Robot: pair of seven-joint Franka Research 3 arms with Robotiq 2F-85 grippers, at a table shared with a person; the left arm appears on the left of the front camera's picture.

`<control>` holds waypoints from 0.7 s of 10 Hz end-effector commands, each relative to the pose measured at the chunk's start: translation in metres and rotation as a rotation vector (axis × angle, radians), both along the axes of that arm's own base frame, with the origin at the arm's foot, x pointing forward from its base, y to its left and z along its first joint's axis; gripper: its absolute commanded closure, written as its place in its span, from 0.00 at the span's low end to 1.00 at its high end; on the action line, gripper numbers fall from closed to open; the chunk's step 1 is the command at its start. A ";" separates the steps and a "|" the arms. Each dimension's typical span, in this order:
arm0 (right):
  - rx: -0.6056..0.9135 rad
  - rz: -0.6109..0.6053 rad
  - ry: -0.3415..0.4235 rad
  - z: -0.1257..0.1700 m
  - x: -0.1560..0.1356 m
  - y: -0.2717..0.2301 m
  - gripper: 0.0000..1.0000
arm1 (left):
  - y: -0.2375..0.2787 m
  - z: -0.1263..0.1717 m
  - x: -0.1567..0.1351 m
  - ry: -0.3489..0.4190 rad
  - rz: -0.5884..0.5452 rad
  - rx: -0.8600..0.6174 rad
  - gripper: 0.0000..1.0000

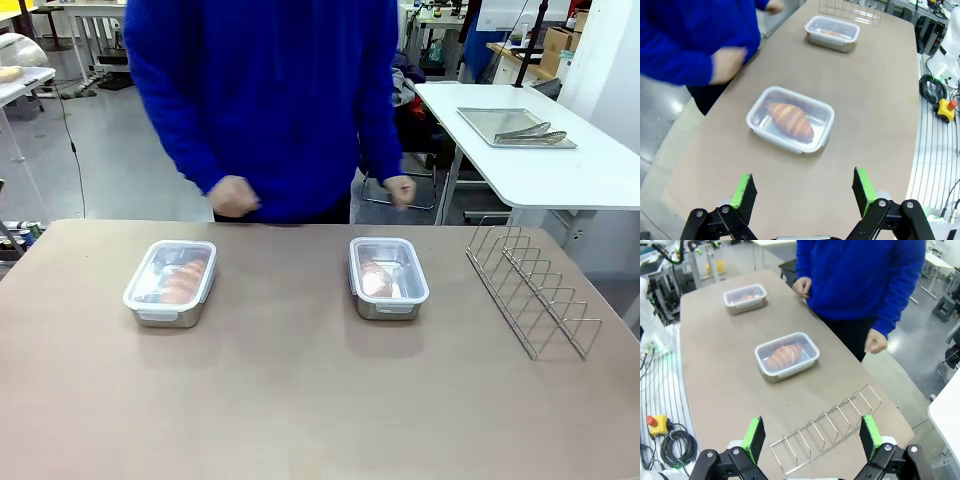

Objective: Place the bread in airtight containers.
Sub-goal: Release when the human grabs the Airtight Container lid.

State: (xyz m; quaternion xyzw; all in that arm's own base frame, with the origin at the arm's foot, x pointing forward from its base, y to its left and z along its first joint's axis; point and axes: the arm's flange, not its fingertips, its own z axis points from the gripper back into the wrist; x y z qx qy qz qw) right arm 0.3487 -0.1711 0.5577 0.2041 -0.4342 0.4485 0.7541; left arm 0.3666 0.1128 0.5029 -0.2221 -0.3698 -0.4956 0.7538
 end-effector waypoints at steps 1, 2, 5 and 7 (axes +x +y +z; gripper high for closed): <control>0.016 0.001 -0.012 0.004 0.002 0.000 0.00 | -0.001 -0.001 0.000 -0.024 -0.015 -0.014 0.00; 0.016 0.001 -0.012 0.004 0.002 0.000 0.00 | -0.001 -0.001 0.000 -0.024 -0.015 -0.014 0.00; 0.016 0.001 -0.012 0.004 0.002 0.000 0.00 | -0.001 -0.001 0.000 -0.024 -0.015 -0.014 0.00; 0.016 0.001 -0.012 0.004 0.002 0.000 0.00 | -0.001 -0.001 0.000 -0.024 -0.015 -0.014 0.00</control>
